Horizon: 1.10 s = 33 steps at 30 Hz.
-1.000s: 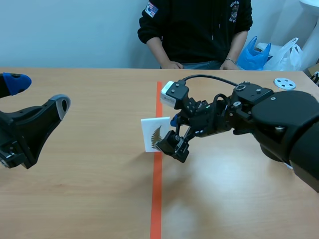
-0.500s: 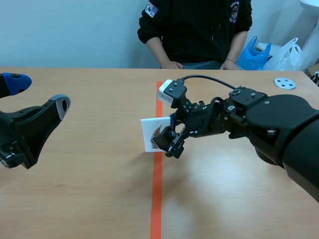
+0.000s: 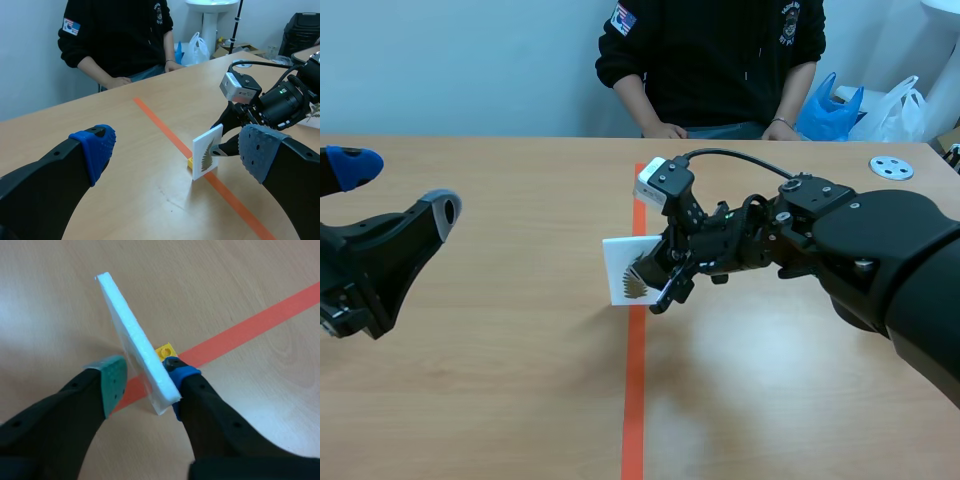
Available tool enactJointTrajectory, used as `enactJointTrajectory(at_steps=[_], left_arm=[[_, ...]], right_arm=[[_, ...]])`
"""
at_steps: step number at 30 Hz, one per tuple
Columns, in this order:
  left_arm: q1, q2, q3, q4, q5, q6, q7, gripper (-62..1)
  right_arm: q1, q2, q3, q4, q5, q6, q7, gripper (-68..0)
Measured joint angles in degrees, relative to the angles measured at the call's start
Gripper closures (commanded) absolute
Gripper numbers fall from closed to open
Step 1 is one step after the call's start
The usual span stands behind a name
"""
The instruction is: Sort the leaf by its shape. The table is split by an orange tape line. A compound leaf with several leaflets goes to the left side, a simple leaf with one blade goes to the right side. Return to the home posture when a red brick is placed on the table.
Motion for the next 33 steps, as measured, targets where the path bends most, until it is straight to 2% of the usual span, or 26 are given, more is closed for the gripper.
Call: enactJointTrajectory(at_steps=[4,7,12,15,19,26,29,33], left_arm=[[0.0,0.0,0.0,0.0,0.0,0.0,0.0,-52.9],[0.0,0.0,0.0,0.0,0.0,0.0,0.0,-52.9],[0.0,0.0,0.0,0.0,0.0,0.0,-0.02,-52.9],[0.0,0.0,0.0,0.0,0.0,0.0,0.0,-52.9],[0.0,0.0,0.0,0.0,0.0,0.0,0.0,-52.9],[0.0,0.0,0.0,0.0,0.0,0.0,0.0,-52.9],[0.0,0.0,0.0,0.0,0.0,0.0,0.0,-52.9],[0.0,0.0,0.0,0.0,0.0,0.0,0.0,-52.9]], right_arm=[[0.0,-0.46,0.0,0.0,0.0,0.0,0.61,-14.1],[-0.04,-1.09,0.0,0.0,-0.02,0.0,1.18,-8.1],[-0.96,-1.55,0.0,0.0,0.04,-0.31,2.54,-7.0],[-1.29,-1.55,0.0,0.02,0.28,-1.31,3.04,-0.4],[-1.31,-1.55,0.0,0.02,0.26,-1.9,3.19,-0.6],[-1.33,-1.55,0.42,0.02,0.22,-5.53,3.02,-0.6],[-1.97,-1.99,3.65,0.02,0.17,-8.0,2.05,-0.6],[-2.58,-1.81,11.61,0.02,0.17,-9.42,1.38,-0.6]])
